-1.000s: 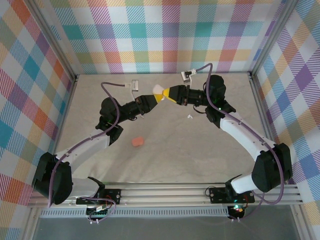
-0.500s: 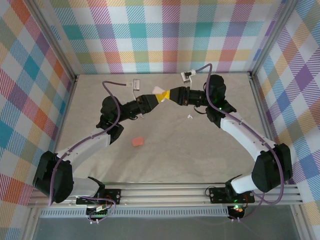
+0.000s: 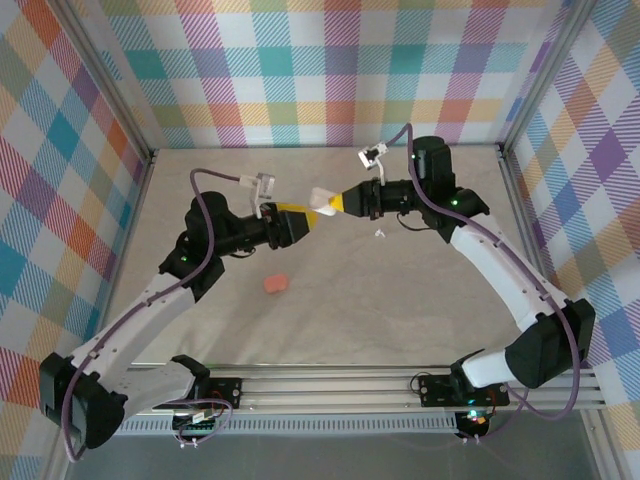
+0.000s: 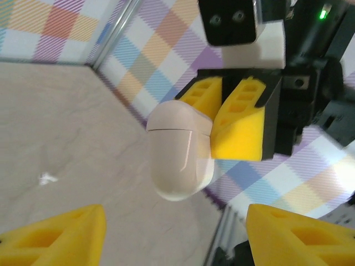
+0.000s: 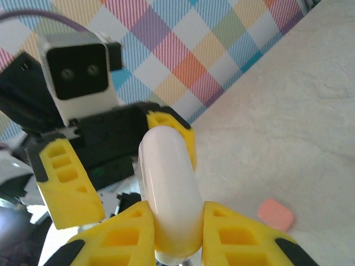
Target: Insert the wireless bluetooth earbuds into the charging case
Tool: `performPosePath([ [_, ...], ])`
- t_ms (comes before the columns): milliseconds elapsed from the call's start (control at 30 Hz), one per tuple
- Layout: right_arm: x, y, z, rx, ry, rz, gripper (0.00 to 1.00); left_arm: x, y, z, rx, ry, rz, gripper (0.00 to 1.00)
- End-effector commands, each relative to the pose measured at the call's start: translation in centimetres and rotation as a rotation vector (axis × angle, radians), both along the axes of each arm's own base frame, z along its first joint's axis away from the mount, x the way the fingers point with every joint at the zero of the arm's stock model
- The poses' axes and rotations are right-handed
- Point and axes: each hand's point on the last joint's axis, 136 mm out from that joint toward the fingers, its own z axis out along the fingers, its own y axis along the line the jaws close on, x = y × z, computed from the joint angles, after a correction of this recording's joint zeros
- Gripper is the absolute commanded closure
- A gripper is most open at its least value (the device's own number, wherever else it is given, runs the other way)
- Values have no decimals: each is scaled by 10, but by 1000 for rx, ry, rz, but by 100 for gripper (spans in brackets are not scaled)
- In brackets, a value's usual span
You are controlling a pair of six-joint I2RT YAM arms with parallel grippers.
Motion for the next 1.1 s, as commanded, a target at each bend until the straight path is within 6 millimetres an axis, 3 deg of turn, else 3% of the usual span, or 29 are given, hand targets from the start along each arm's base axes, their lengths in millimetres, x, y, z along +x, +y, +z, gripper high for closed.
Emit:
performPosePath([
  [0, -18, -7, 3, -45, -116, 58, 84, -13, 14, -17, 192, -70, -8, 34],
  [233, -34, -8, 6, -20, -221, 127, 84, -48, 15, -20, 291, -277, -155, 35],
  [400, -44, -11, 8, -24, -324, 141, 84, -60, 14, -22, 305, -310, -204, 35],
  [667, -63, -6, 2, -65, -455, 203, 84, -60, -13, 8, 66, -236, -323, 38],
  [1067, -70, -5, 3, -48, -462, 214, 84, -49, -25, 13, -26, -199, -337, 50],
])
